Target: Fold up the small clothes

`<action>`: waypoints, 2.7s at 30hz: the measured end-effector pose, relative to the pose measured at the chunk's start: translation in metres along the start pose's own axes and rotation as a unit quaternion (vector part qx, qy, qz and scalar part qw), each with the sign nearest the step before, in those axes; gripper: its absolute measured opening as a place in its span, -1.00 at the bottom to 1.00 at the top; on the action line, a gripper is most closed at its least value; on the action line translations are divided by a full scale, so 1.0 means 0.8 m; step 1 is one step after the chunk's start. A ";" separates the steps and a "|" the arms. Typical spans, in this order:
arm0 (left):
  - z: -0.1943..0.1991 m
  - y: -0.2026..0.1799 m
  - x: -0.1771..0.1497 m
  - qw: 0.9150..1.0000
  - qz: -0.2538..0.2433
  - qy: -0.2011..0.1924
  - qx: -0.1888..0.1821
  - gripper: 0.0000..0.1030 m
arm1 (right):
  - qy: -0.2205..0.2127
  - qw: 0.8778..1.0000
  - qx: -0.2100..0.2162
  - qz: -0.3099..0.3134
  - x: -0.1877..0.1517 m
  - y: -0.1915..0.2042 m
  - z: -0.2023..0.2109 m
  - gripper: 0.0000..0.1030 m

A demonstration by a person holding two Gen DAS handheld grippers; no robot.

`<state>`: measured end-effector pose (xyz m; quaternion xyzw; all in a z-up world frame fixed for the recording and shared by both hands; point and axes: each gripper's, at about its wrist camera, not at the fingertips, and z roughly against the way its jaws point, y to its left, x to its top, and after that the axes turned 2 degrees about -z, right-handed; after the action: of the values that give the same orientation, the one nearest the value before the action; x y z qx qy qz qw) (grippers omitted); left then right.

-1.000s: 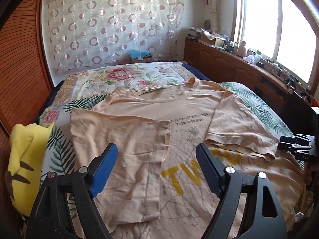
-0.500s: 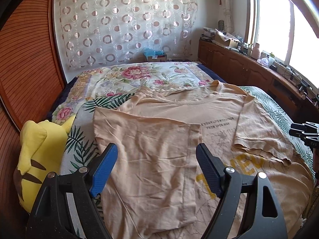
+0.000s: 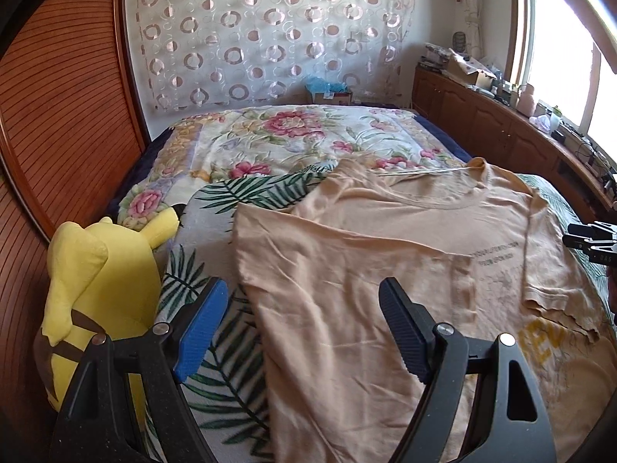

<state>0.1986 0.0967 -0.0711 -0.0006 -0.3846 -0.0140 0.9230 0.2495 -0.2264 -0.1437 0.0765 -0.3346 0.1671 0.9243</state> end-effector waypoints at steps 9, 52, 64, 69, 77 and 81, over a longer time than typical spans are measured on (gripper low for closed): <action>-0.047 0.026 0.006 0.999 0.012 0.035 0.012 0.58 | -0.002 1.000 0.017 -0.002 0.040 0.003 -0.043 0.11; -0.102 0.059 0.047 0.996 0.031 0.045 -0.076 -0.09 | 0.000 1.000 0.017 0.016 0.077 -0.005 -0.092 0.25; -0.061 0.039 0.056 0.996 0.018 0.014 -0.085 -0.86 | 0.005 0.997 0.058 0.045 0.083 0.017 -0.099 -0.83; 0.010 0.017 0.053 0.995 0.011 -0.043 -0.090 -0.86 | -0.059 0.995 0.068 0.037 0.077 0.015 -0.041 -0.85; 0.100 -0.007 0.008 0.990 0.000 -0.091 -0.108 -0.86 | -0.107 0.989 0.089 0.044 0.014 0.024 0.049 -0.85; 0.133 -0.008 -0.024 0.989 0.002 -0.102 -0.109 -0.86 | -0.109 0.989 0.088 0.053 -0.027 0.025 0.080 -0.85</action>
<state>0.1095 0.0921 -0.0098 -0.1030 -0.4732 -0.0538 0.8732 0.1885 -0.2294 -0.1081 0.1575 -0.4213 0.2349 0.8617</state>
